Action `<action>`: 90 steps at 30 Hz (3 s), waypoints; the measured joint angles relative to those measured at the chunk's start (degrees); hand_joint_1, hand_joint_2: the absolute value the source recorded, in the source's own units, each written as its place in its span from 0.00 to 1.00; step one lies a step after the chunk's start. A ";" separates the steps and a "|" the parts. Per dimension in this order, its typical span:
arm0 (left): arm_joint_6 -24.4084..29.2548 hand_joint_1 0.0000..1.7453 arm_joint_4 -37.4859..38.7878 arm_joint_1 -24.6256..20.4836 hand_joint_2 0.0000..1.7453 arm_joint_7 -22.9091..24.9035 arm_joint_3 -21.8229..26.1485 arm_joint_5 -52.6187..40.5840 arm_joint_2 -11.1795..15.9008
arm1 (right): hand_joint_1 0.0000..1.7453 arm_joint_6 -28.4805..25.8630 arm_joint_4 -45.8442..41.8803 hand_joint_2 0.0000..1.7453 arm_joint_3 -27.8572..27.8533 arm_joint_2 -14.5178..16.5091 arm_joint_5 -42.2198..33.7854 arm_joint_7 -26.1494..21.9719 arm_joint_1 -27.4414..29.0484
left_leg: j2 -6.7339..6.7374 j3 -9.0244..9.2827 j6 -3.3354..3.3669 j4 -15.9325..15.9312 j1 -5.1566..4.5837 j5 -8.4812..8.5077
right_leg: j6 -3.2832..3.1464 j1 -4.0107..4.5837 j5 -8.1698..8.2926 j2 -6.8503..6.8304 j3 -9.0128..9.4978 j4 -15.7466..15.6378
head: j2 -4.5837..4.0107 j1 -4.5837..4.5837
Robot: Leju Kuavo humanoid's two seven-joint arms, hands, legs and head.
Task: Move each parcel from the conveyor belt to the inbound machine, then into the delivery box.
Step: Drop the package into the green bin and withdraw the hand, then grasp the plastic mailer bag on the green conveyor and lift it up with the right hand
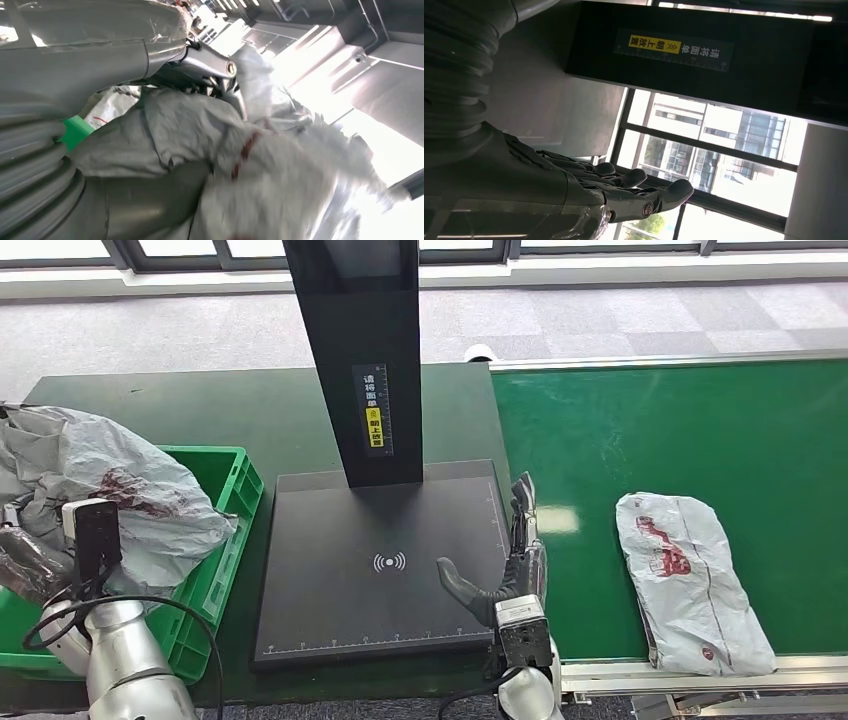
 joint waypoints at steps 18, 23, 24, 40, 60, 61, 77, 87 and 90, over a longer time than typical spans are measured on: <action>0.00 0.00 -10.81 2.95 1.00 -0.13 -0.37 19.88 -0.07 | 0.00 0.07 0.20 1.00 -0.42 0.15 0.25 0.00 0.18 | 0.02 0.00 -0.01 0.00 0.02 0.00 | -0.01 0.01 0.00 0.01 -0.02 0.01 | 0.00 0.00; 0.00 0.00 -14.87 4.36 0.25 -0.16 -3.14 23.42 -0.10 | 0.00 -0.35 0.20 1.00 -0.83 0.15 -0.02 0.00 0.26 | 0.01 0.01 -0.01 0.00 0.02 0.00 | -0.01 0.01 0.00 0.00 0.00 0.00 | 0.00 0.00; 0.00 0.00 -15.47 4.56 0.25 -0.16 -3.50 23.91 -0.11 | 0.00 -0.44 0.20 1.00 -0.84 0.15 -0.02 0.00 0.26 | 0.01 0.01 -0.01 0.00 0.02 0.00 | -0.02 0.01 0.01 0.00 -0.01 0.01 | 0.00 0.00; -14.01 0.00 -22.45 18.03 1.00 0.28 -35.77 55.15 -0.75 | 0.00 -10.68 5.51 1.00 -11.94 0.58 16.63 6.13 -3.60 | 0.01 -0.01 0.03 0.02 -0.03 0.01 | 0.01 -0.10 0.06 -0.05 -0.02 -0.02 | 0.00 0.00; -31.04 0.00 -21.05 26.11 1.00 -0.04 -60.27 61.30 0.59 | 0.00 -17.73 38.10 1.00 -32.00 -3.47 54.46 24.76 -23.91 | 0.03 -0.13 0.06 0.06 -0.04 0.07 | 0.12 -0.10 0.20 0.01 -0.14 -0.02 | 0.00 0.00; -31.04 0.00 -21.04 26.18 1.00 -0.04 -60.34 61.30 0.61 | 0.00 -17.74 38.93 1.00 -32.27 -3.62 54.47 24.76 -24.20 | 0.03 -0.14 0.06 0.06 -0.04 0.06 | 0.12 -0.10 0.20 0.01 -0.13 -0.02 | 0.00 0.00; -31.04 0.00 -20.71 26.47 1.00 -0.04 -60.51 61.30 0.66 | 0.00 -17.77 43.76 1.00 -32.79 -4.55 54.46 25.29 -25.47 | 0.03 -0.15 0.06 0.06 -0.03 0.06 | 0.12 -0.10 0.20 0.01 -0.15 -0.02 | 0.00 0.00; -31.31 0.00 -20.65 27.01 1.00 -0.04 -60.51 61.29 0.68 | 0.00 -17.70 47.47 1.00 -32.81 -5.66 53.81 26.00 -26.65 | 0.01 -0.17 0.06 0.06 -0.03 0.06 | 0.12 -0.11 0.20 0.00 -0.17 -0.02 | 0.00 0.00; -31.34 0.00 -20.64 27.01 1.00 -0.04 -60.51 61.29 0.68 | 0.00 -17.38 48.04 1.00 -32.81 -5.77 53.71 26.69 -26.83 | 0.02 -0.17 0.06 0.06 -0.03 0.06 | 0.12 -0.10 0.20 0.00 -0.18 -0.02 | 0.00 0.00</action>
